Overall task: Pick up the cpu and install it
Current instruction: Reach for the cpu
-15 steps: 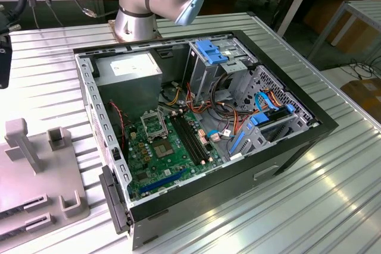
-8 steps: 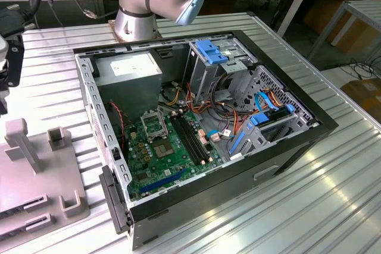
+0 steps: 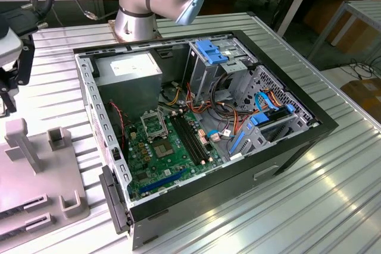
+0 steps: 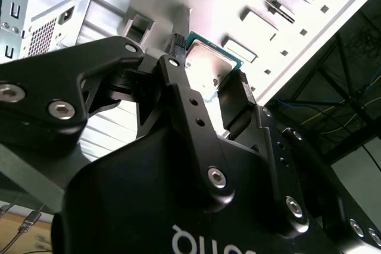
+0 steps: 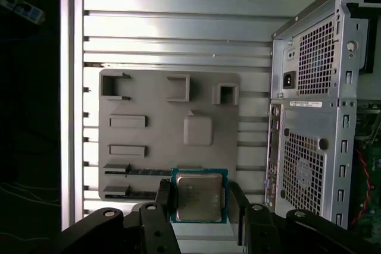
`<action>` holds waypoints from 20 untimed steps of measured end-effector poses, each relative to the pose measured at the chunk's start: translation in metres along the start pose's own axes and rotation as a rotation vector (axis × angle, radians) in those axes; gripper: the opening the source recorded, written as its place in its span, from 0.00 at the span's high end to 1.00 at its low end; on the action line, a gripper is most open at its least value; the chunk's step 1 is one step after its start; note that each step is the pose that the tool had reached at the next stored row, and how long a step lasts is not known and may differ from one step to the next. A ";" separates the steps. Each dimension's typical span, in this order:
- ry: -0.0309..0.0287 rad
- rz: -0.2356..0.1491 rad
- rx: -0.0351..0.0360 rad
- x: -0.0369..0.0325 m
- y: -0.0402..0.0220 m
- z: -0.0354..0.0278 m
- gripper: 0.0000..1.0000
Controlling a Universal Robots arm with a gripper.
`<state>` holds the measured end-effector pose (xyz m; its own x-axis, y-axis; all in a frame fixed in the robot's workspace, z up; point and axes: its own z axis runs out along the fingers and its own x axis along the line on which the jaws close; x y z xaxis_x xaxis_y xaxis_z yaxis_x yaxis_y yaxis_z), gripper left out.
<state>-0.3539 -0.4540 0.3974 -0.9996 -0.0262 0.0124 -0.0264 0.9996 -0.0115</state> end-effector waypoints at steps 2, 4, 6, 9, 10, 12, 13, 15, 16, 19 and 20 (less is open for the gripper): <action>-0.0001 0.000 0.0000 -0.0032 -0.0001 0.0000 0.53; 0.0000 0.000 0.0000 -0.0072 -0.0002 0.0000 0.53; -0.0001 0.000 0.0001 -0.0110 -0.0003 -0.0001 0.53; 0.0000 0.000 0.0002 -0.0167 -0.0004 -0.0001 0.53; 0.0000 0.000 0.0001 -0.0183 -0.0005 -0.0002 0.53; -0.0001 0.000 0.0001 -0.0219 -0.0006 -0.0001 0.53; 0.0000 0.000 0.0001 -0.0239 -0.0006 -0.0002 0.53; -0.0001 0.000 0.0001 -0.0282 -0.0007 -0.0002 0.53; 0.0000 0.000 0.0002 -0.0302 -0.0008 -0.0002 0.53; 0.0000 0.000 0.0002 -0.0387 -0.0010 -0.0003 0.53; -0.0001 0.000 0.0001 -0.0415 -0.0011 -0.0002 0.53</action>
<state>-0.3124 -0.4540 0.3972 -0.9996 -0.0262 0.0124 -0.0264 0.9996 -0.0117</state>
